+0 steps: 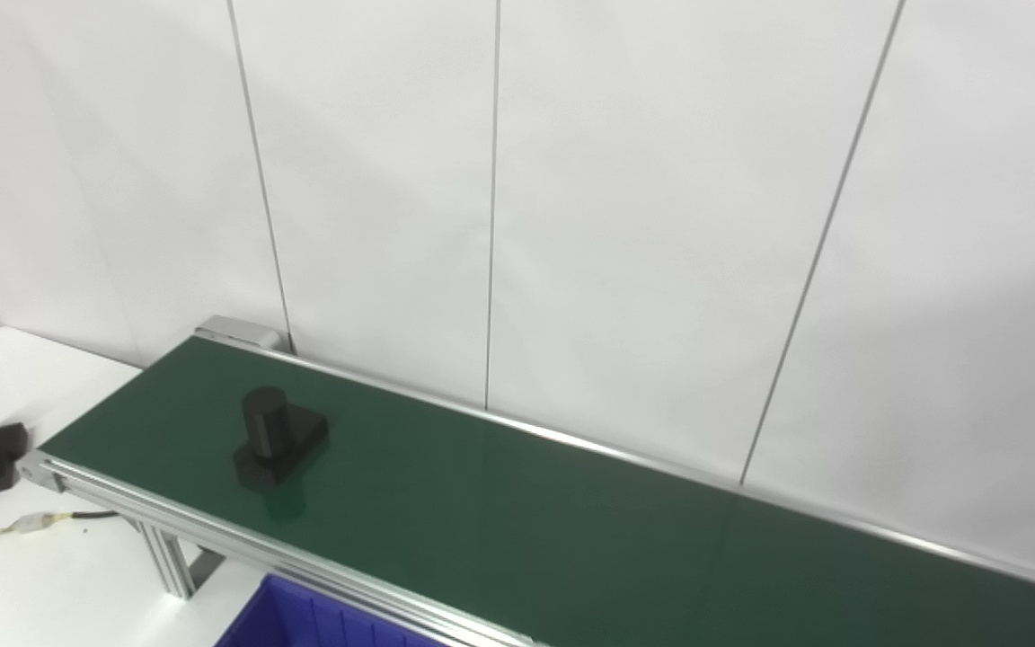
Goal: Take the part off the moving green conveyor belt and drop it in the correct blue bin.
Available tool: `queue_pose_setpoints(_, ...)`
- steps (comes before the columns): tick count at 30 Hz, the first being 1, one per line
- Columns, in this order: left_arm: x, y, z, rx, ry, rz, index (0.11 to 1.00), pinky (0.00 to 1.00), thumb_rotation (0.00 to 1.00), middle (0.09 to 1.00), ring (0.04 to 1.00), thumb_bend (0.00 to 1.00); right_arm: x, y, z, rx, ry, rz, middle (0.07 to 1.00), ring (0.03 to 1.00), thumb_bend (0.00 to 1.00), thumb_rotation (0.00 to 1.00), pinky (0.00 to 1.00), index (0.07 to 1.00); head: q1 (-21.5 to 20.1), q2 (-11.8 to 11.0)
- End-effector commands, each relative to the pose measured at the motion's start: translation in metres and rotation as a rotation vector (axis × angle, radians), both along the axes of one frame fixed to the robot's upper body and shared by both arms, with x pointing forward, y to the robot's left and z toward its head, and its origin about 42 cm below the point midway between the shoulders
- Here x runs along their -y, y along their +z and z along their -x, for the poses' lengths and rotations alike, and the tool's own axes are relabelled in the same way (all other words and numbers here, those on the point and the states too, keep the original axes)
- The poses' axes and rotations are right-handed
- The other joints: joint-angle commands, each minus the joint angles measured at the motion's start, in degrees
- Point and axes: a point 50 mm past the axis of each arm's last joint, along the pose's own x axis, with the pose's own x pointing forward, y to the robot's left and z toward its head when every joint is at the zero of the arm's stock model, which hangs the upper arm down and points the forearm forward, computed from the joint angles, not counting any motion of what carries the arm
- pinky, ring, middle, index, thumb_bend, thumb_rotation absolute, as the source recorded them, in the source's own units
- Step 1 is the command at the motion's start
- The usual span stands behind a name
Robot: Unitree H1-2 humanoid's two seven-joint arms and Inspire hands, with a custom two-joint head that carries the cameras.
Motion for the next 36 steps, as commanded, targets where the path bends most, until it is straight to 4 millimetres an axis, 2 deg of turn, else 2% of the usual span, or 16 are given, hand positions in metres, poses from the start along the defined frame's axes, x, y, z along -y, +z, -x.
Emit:
queue_pose_setpoints(1,0.006,0.008,-0.006,0.067,0.010,0.013,0.742,0.57,0.62,0.723,0.660,0.65,0.001,0.010,-0.005,0.069,0.000,-0.024,0.762,0.718,0.20,0.93,0.63,0.838,0.03,0.05)
queue_pose_setpoints(11,0.006,0.009,-0.006,0.070,0.015,0.017,0.729,0.57,0.61,0.716,0.658,0.65,0.001,0.011,-0.001,0.066,-0.008,-0.037,0.791,0.746,0.24,0.91,0.65,0.857,-1.35,0.97)
queue_pose_setpoints(18,0.006,0.010,-0.005,0.069,0.015,0.025,0.730,0.58,0.62,0.716,0.659,0.69,0.002,0.014,0.000,0.075,-0.008,-0.030,0.788,0.744,0.24,0.91,0.65,0.846,-1.68,1.89)
queue_pose_setpoints(21,0.006,0.011,-0.005,0.073,0.014,0.025,0.729,0.58,0.63,0.717,0.659,0.69,0.002,0.017,0.000,0.087,-0.009,-0.034,0.785,0.741,0.23,0.92,0.65,0.841,-2.08,2.54)
queue_pose_setpoints(23,0.007,0.012,-0.004,0.076,0.014,0.026,0.730,0.57,0.62,0.717,0.659,0.69,0.001,0.020,-0.001,0.099,-0.008,-0.039,0.769,0.726,0.19,0.92,0.64,0.837,-2.37,2.88)
queue_pose_setpoints(28,0.007,0.014,-0.004,0.082,0.013,0.021,0.735,0.56,0.64,0.721,0.660,0.68,0.004,0.027,-0.003,0.126,-0.015,-0.033,0.732,0.686,0.20,0.82,0.59,0.816,-3.00,3.45)
queue_pose_setpoints(29,0.007,0.014,-0.004,0.083,0.012,0.023,0.738,0.56,0.64,0.722,0.659,0.67,0.006,0.030,-0.002,0.136,-0.016,-0.030,0.729,0.680,0.19,0.73,0.58,0.809,-3.43,3.75)
queue_pose_setpoints(31,0.008,0.015,-0.003,0.084,0.011,0.027,0.739,0.56,0.64,0.722,0.659,0.67,0.010,0.035,-0.001,0.152,-0.014,-0.023,0.728,0.676,0.19,0.67,0.58,0.806,-3.83,4.04)
queue_pose_setpoints(33,0.009,0.016,-0.002,0.085,0.010,0.027,0.743,0.56,0.64,0.724,0.660,0.66,0.013,0.039,0.001,0.168,-0.013,-0.012,0.732,0.670,0.17,0.54,0.56,0.803,-3.79,4.18)
queue_pose_setpoints(36,0.010,0.016,-0.002,0.087,0.007,0.024,0.749,0.57,0.65,0.730,0.666,0.66,0.019,0.048,0.005,0.194,-0.022,-0.004,0.731,0.664,0.19,0.50,0.54,0.802,-3.86,4.34)
